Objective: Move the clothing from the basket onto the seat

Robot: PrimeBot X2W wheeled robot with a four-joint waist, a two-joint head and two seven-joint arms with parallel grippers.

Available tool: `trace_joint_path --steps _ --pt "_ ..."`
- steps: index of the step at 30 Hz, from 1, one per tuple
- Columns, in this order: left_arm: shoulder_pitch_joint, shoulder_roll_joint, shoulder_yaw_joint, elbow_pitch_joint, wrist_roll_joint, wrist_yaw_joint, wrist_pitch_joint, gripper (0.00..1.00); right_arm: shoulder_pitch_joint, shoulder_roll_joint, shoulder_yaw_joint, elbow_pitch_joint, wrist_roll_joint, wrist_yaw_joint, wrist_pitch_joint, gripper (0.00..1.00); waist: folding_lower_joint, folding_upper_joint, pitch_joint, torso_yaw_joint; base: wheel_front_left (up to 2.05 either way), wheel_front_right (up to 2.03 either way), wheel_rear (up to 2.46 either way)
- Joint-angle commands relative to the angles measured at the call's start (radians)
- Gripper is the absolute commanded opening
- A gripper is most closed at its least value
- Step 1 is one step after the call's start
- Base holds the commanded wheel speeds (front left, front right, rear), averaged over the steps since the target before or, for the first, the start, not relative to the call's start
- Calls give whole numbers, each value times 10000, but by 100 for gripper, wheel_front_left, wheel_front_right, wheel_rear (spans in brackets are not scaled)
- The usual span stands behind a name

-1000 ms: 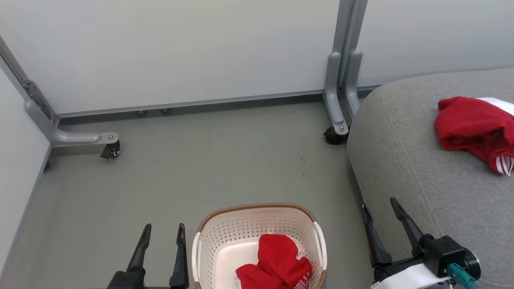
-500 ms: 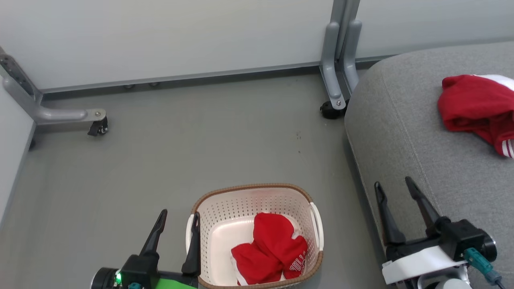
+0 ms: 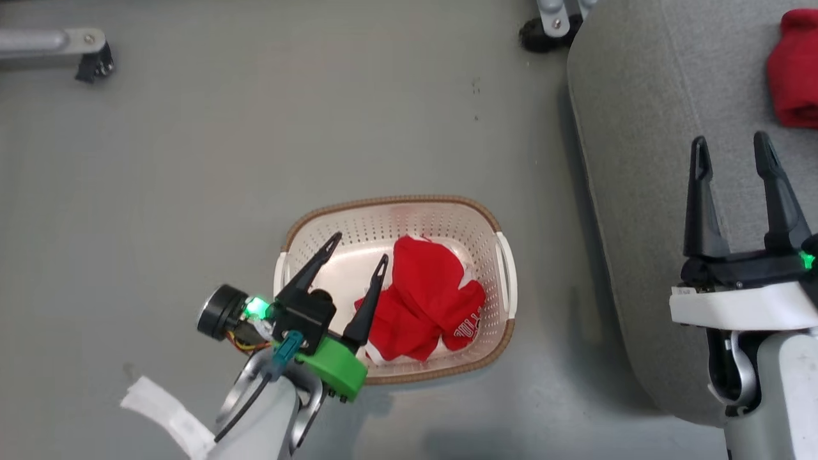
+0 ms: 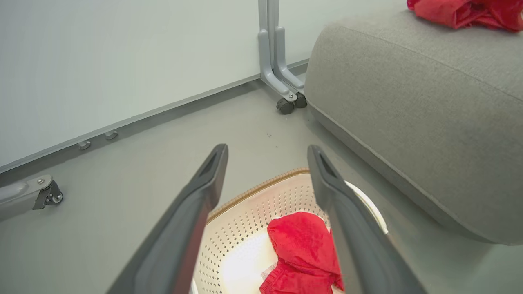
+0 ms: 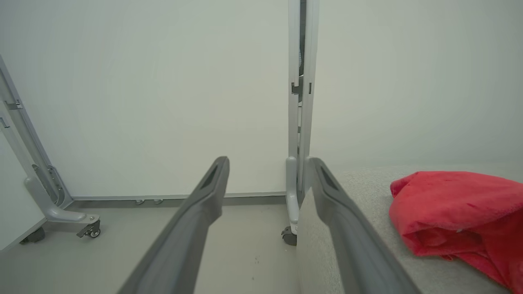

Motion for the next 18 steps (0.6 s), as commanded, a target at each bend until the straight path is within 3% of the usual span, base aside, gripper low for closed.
trace_joint_path --steps 1,6,18 --pt "-642 168 -226 228 243 -49 -6 100 -327 -87 54 -120 21 -14 -31 100 -2 0 2204 -225 0 0 0" --pt "-2440 650 -1606 1389 831 -73 -6 100 -1020 -46 -337 -486 196 -14 -31 100 -2 0 3452 -576 0 0 0" --pt "-5576 1755 -5140 3461 1090 -72 -6 100 -2071 310 -1517 -1450 822 -14 -31 100 -2 0 5686 -1216 0 0 0"
